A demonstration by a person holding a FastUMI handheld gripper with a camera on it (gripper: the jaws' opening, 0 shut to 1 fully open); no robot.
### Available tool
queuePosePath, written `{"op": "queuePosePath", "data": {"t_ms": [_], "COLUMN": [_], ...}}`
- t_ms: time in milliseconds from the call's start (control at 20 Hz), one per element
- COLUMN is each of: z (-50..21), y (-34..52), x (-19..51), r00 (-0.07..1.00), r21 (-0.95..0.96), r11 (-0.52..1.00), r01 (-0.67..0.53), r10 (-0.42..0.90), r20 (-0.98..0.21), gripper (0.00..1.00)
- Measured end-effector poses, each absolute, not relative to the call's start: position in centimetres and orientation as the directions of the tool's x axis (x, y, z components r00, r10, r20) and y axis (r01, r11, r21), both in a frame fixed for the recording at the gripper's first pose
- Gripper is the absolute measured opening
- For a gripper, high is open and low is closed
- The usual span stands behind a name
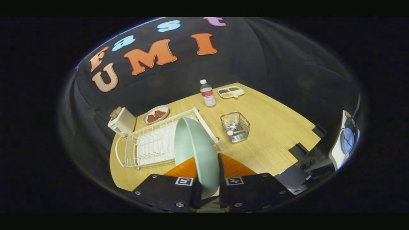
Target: Take the plate from the dish rack, then take the spoon from the basket and place it into the plate.
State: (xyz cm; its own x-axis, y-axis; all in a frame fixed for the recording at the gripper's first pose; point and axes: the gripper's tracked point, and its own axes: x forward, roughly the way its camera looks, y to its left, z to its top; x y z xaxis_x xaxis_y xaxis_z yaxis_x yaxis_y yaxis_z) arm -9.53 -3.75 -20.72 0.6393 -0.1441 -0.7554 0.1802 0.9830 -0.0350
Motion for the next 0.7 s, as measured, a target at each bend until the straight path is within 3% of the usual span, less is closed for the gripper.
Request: {"op": "queuePosePath", "data": {"t_ms": [700], "z": [-30.5], "y": [-0.8], "x": [-14.7], "r00": [0.478], "r21": [0.203], "r11": [0.945], "r01": [0.257], "r10": [0.058], "r20": [-0.876], "gripper": [0.22]}}
